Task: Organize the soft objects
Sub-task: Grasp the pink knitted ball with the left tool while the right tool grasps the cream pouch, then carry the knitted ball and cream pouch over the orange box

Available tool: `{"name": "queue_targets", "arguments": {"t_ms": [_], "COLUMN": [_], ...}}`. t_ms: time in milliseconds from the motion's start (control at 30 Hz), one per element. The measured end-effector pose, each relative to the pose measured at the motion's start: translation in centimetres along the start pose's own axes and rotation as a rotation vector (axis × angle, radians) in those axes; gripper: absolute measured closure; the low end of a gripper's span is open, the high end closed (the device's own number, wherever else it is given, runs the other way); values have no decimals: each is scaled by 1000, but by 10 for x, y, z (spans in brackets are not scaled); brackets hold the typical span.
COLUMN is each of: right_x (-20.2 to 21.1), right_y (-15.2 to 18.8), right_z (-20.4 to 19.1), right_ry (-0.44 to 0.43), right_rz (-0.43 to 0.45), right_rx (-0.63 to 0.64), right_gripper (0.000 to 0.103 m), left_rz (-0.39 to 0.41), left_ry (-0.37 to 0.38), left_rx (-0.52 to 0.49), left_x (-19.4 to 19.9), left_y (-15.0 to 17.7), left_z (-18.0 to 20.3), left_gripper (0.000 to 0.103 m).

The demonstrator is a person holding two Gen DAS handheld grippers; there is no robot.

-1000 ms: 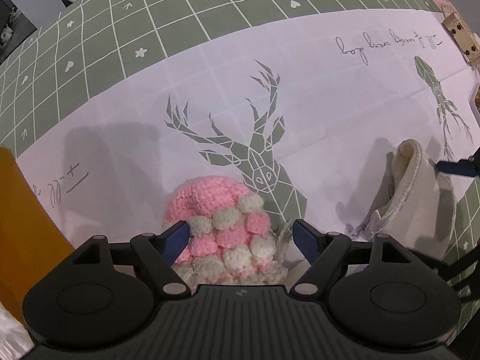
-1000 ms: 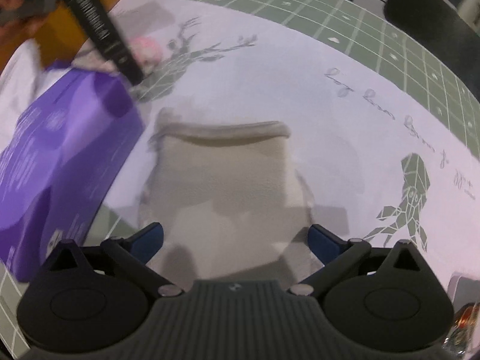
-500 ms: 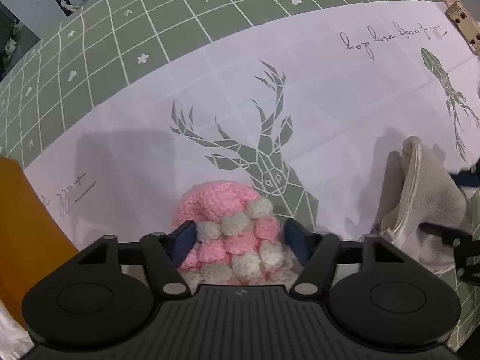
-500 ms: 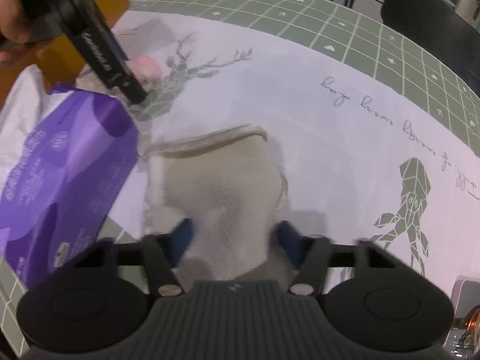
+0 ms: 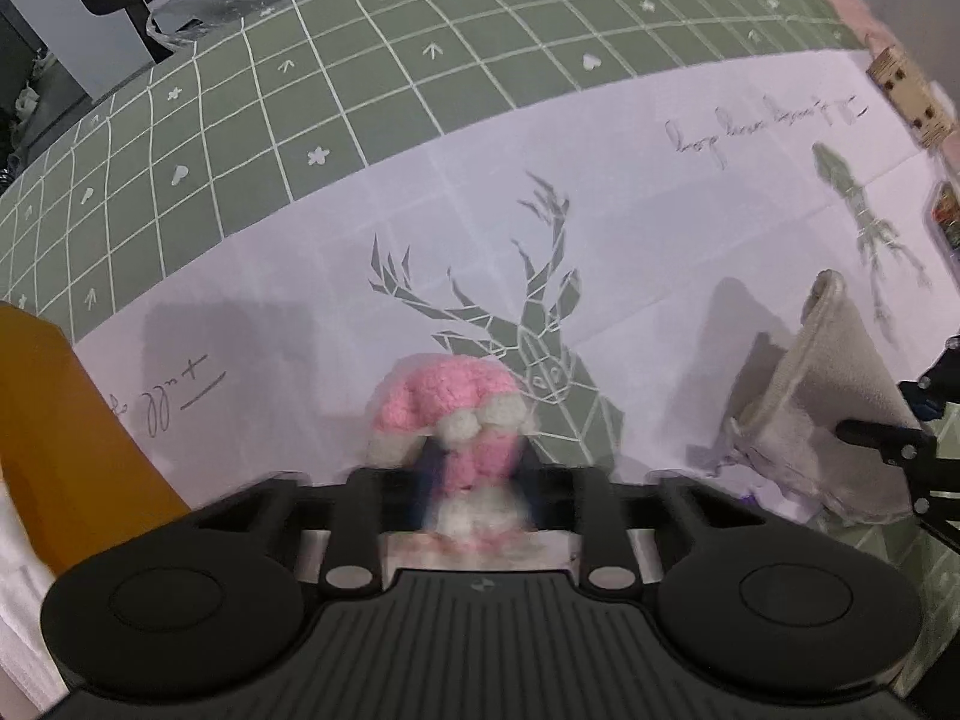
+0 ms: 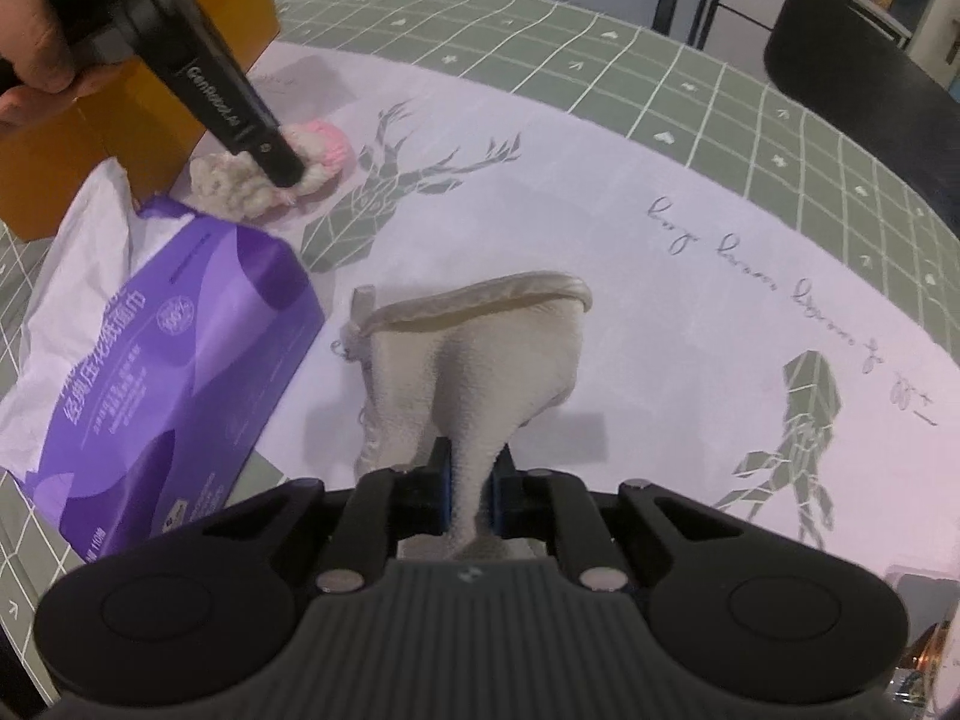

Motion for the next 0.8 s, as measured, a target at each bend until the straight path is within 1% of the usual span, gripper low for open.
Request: {"name": "queue_targets", "arguments": {"t_ms": [100, 267, 367, 567, 800], "right_x": [7, 20, 28, 48, 48], "right_y": [-1, -5, -8, -10, -9], "right_z": [1, -3, -8, -16, -23], "right_ry": [15, 38, 51, 65, 78], "right_rz": [2, 16, 25, 31, 3], "right_rx": [-13, -20, -21, -20, -16], "right_gripper": [93, 93, 93, 93, 93], "left_rz": [18, 82, 102, 109, 104], "left_ry": [6, 13, 20, 18, 9], "left_rx": [-7, -21, -25, -60, -83], "left_x": [8, 31, 43, 60, 64], "left_y": [4, 13, 18, 30, 42], "left_z": [0, 0, -1, 6, 10], "left_gripper": [78, 78, 78, 78, 78]}}
Point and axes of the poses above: each gripper's, at about its wrist camera, not at the fingertips, and x roughly against the way its jaws point, z to its right, y to its underside, the point moved 1 cm from there along -x, roughly the way its jaws point, and after that the axes turned 12 degrees about -z, right-handed, at the moved point
